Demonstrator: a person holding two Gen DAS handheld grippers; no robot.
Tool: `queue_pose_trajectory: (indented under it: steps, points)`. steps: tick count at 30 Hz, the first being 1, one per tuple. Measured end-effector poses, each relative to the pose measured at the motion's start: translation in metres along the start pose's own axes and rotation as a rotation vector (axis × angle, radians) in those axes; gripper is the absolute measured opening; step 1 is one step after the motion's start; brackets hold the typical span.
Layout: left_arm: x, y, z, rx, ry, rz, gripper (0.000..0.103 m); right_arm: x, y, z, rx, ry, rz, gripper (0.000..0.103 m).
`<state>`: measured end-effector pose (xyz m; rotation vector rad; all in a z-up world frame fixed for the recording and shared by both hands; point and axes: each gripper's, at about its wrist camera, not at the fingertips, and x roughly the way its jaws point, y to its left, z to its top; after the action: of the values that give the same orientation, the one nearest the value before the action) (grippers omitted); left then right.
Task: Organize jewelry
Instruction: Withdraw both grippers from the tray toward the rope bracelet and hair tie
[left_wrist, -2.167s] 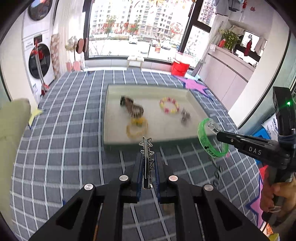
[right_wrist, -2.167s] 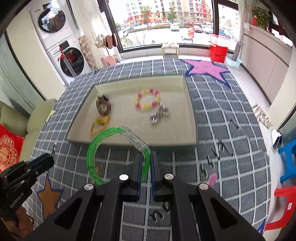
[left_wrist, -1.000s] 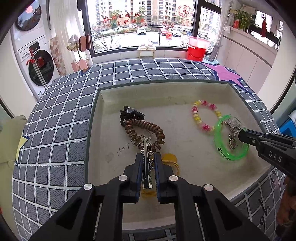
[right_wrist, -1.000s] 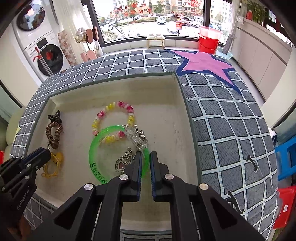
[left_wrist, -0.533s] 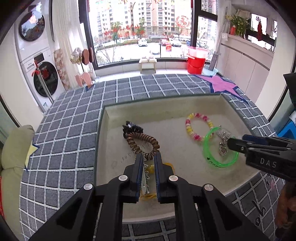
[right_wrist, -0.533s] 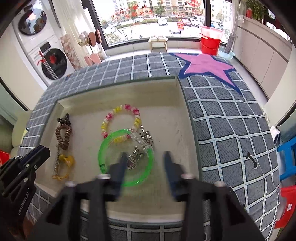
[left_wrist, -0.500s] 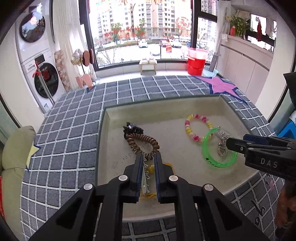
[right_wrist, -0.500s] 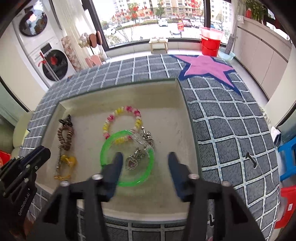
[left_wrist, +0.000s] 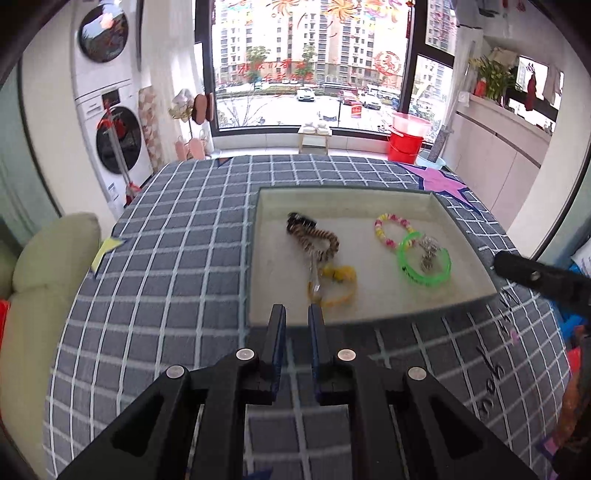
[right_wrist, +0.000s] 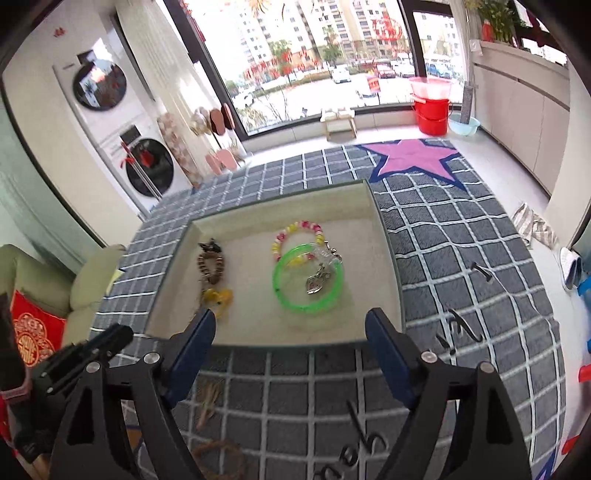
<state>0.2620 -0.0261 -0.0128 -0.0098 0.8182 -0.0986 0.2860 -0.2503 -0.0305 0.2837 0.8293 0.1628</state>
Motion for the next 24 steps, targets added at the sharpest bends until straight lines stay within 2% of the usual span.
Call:
queue_pose_trajectory:
  steps: [2, 3, 4, 7, 15, 19, 21, 24]
  points:
    - [-0.009, 0.005, -0.01, -0.006, -0.002, 0.011, 0.026, -0.012, 0.003, -0.008, 0.005, -0.021, 0.015, 0.091]
    - [-0.012, 0.007, -0.014, -0.009, -0.003, 0.016, 0.05, -0.017, 0.005, -0.011, 0.009, -0.03, 0.02, 0.103]
    - [-0.017, 0.01, -0.019, -0.021, -0.003, 0.025, 0.103, -0.024, 0.006, -0.016, 0.015, -0.046, 0.028, 0.103]
    - [-0.033, 0.02, -0.031, -0.046, -0.059, 0.053, 0.103, -0.036, 0.009, -0.027, 0.029, -0.067, 0.049, 0.103]
    - [-0.051, 0.027, -0.059, -0.049, -0.04, 0.091, 0.103, -0.051, 0.025, -0.062, -0.048, -0.061, -0.013, 0.103]
    - [-0.049, 0.036, -0.072, -0.075, 0.0, 0.087, 0.103, -0.051, 0.025, -0.076, -0.037, -0.009, -0.009, 0.103]
    - [-0.047, 0.039, -0.077, -0.073, 0.019, 0.066, 0.103, -0.045, 0.026, -0.081, -0.04, 0.066, -0.014, 0.103]
    - [-0.046, 0.04, -0.083, -0.065, 0.031, 0.06, 0.103, -0.04, 0.028, -0.09, -0.066, 0.121, -0.028, 0.103]
